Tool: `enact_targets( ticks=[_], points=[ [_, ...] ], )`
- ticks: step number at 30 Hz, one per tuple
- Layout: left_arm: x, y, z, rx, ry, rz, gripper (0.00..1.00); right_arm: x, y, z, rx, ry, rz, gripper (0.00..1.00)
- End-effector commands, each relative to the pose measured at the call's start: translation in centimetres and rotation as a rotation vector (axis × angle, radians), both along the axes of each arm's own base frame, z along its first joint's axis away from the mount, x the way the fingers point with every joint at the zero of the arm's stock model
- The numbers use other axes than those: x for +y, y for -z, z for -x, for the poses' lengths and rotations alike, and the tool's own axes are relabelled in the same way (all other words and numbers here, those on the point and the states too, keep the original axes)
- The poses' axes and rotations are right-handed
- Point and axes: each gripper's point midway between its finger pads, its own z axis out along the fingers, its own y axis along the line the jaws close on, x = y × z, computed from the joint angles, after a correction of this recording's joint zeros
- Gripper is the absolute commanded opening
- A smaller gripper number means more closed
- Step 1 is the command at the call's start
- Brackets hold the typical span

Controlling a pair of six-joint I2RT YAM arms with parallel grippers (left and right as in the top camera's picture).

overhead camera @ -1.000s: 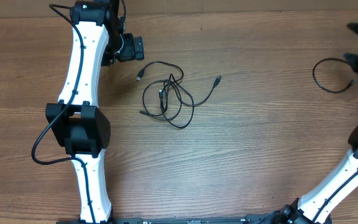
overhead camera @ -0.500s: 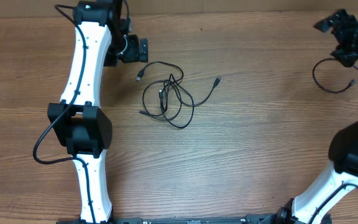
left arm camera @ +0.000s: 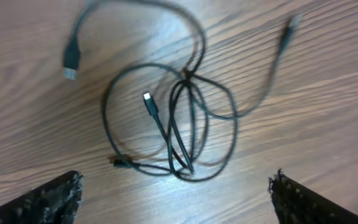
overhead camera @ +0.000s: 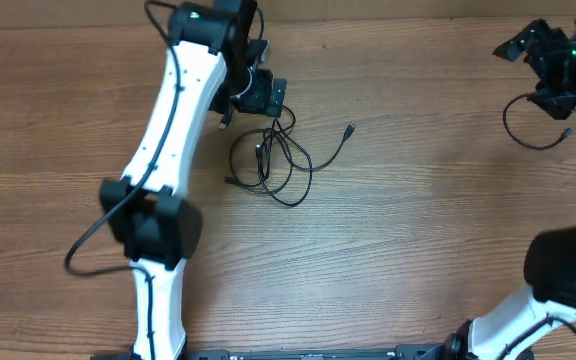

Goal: Untangle cables

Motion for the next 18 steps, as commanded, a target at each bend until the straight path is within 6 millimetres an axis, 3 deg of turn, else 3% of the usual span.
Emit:
enact_targets(
  ticks=[1, 5, 9, 11, 14, 18],
  points=[
    [0.0, -9.6, 2.7, -0.222, 0.03, 0.055, 1.0, 0.5, -3.2, 1.9, -0.052, -0.001, 0.031, 1.0],
    [0.1, -12.7, 4.7, -0.305, 0.025, 0.033, 1.0, 0.8, -3.2, 3.1, -0.021, -0.002, 0.025, 1.0],
    [2.0, -13.1, 6.3, -0.342, -0.087, -0.031, 1.0, 1.0, -3.0, 3.9, 0.008, -0.005, 0.021, 1.0],
    [2.6, -12.0, 6.9, -0.357, -0.129, -0.032, 1.0, 1.1, -2.9, 4.0, 0.014, -0.005, 0.018, 1.0],
    [2.4, -8.8, 7.5, -0.394, -0.126, 0.021, 1.0, 1.1, -2.8, 4.2, 0.026, -0.005, 0.014, 1.0],
    [2.2, -2.8, 7.3, -0.433, -0.141, 0.063, 0.99, 1.3, -2.7, 4.5, 0.04, -0.005, 0.009, 1.0]
  ],
)
